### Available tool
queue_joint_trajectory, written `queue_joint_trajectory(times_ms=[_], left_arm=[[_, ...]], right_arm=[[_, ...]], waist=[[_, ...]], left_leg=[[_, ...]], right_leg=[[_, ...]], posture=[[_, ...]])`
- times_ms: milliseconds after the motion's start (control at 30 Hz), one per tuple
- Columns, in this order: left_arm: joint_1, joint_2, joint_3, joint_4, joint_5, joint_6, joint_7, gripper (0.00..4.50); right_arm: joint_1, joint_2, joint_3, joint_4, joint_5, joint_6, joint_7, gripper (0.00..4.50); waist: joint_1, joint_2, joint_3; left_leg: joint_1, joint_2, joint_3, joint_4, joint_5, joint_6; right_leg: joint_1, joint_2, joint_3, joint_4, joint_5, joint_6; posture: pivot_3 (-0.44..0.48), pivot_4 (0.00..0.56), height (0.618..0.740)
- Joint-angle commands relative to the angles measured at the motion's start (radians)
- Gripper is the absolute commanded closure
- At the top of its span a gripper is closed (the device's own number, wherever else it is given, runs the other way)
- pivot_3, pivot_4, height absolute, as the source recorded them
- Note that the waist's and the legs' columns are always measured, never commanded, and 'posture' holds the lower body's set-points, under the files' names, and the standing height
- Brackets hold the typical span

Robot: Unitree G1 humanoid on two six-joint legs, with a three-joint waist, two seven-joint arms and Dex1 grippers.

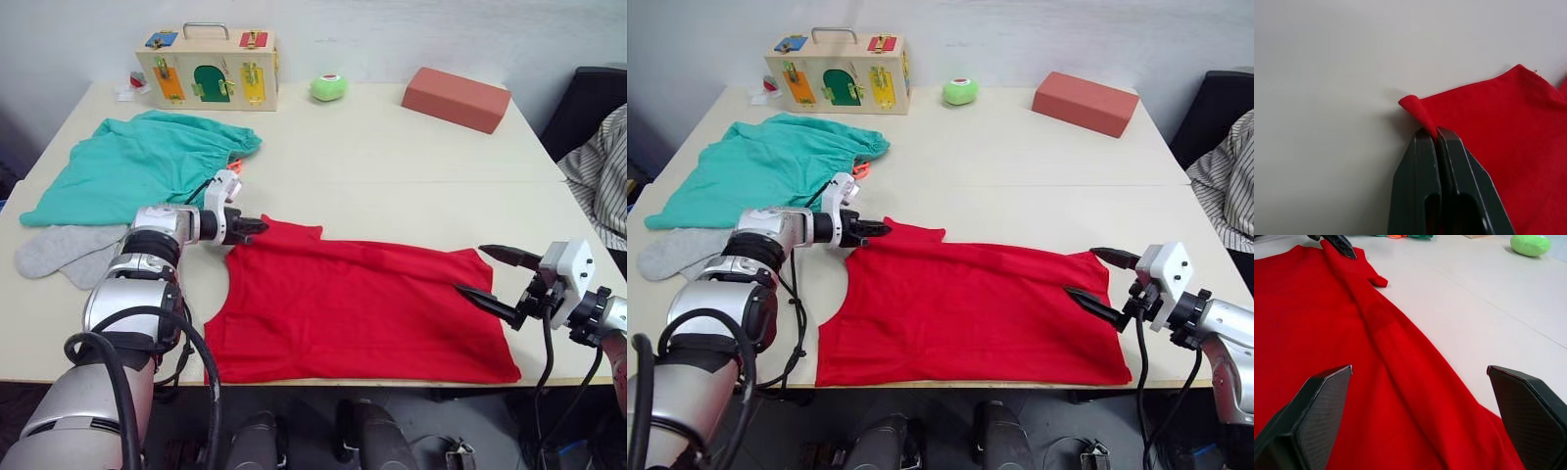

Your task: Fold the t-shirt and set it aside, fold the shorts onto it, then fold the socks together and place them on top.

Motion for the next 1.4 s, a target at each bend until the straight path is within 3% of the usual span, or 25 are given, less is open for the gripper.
queue_joint_trajectory(times_ms=[33, 400, 567, 633, 767, 1100, 1400], left_arm=[[0.015, 0.013, 0.031, -0.048, -0.029, -0.09, -0.08, 4.46], [0.201, 0.035, 0.066, -0.23, -0.088, -0.506, -0.337, 4.46], [0.305, 0.023, 0.12, -0.366, -0.194, -0.719, -0.479, 4.46], [0.337, 0.02, 0.144, -0.424, -0.248, -0.737, -0.529, 4.46], [0.416, 0.052, 0.094, -0.487, -0.222, -0.794, -0.593, 4.46], [0.498, 0.094, 0.0, -0.413, -0.12, -1.186, -0.561, 4.46], [0.486, 0.117, -0.042, -0.325, -0.116, -1.352, -0.572, 4.46]], right_arm=[[0.011, 0.005, -0.03, -0.04, 0.019, -0.017, -0.006, 0.0], [0.029, 0.007, -0.023, -0.042, 0.024, 0.0, -0.003, 0.0], [0.054, 0.007, -0.035, -0.049, 0.03, 0.0, -0.006, 0.0], [0.068, 0.009, -0.041, -0.055, 0.034, 0.001, -0.011, 0.0], [0.092, 0.014, -0.042, -0.067, 0.039, 0.001, -0.018, 0.0], [0.11, 0.027, -0.025, -0.046, 0.039, -0.011, -0.02, 0.0], [0.119, 0.035, -0.026, -0.035, 0.038, -0.006, -0.014, 0.0]], waist=[[-0.001, 0.0, 0.0], [0.0, 0.0, 0.0], [0.0, 0.0, 0.0], [-0.001, 0.0, 0.0], [-0.002, 0.0, 0.0], [0.001, 0.0, 0.0], [-0.001, 0.0, 0.0]], left_leg=[[0.0, 0.0, 0.0, 0.0, 0.0, 0.0], [0.0, 0.0, 0.0, 0.0, 0.0, 0.0], [0.0, 0.0, 0.0, 0.0, 0.0, 0.0], [0.0, 0.0, -0.001, 0.0, 0.0, 0.0], [0.0, 0.0, -0.001, 0.001, 0.0, 0.001], [0.0, 0.0, -0.002, 0.001, -0.001, 0.002], [0.0, 0.001, -0.004, 0.0, -0.002, 0.003]], right_leg=[[0.0, 0.0, -0.001, 0.0, 0.0, 0.0], [0.0, 0.0, -0.004, 0.0, 0.0, 0.0], [0.0, -0.001, -0.004, 0.0, 0.0, 0.0], [0.0, -0.001, -0.004, 0.0, 0.0, 0.0], [0.0, 0.0, -0.004, 0.0, 0.0, 0.0], [0.002, -0.001, -0.003, -0.001, 0.0, 0.0], [0.003, -0.001, -0.004, -0.003, 0.0, 0.0]], posture=[[0.0, 0.15, 0.74], [0.0, 0.15, 0.74], [0.0, 0.15, 0.74], [0.0, 0.15, 0.74], [0.0, 0.15, 0.74], [0.0, 0.15, 0.74], [0.0, 0.15, 0.74]])
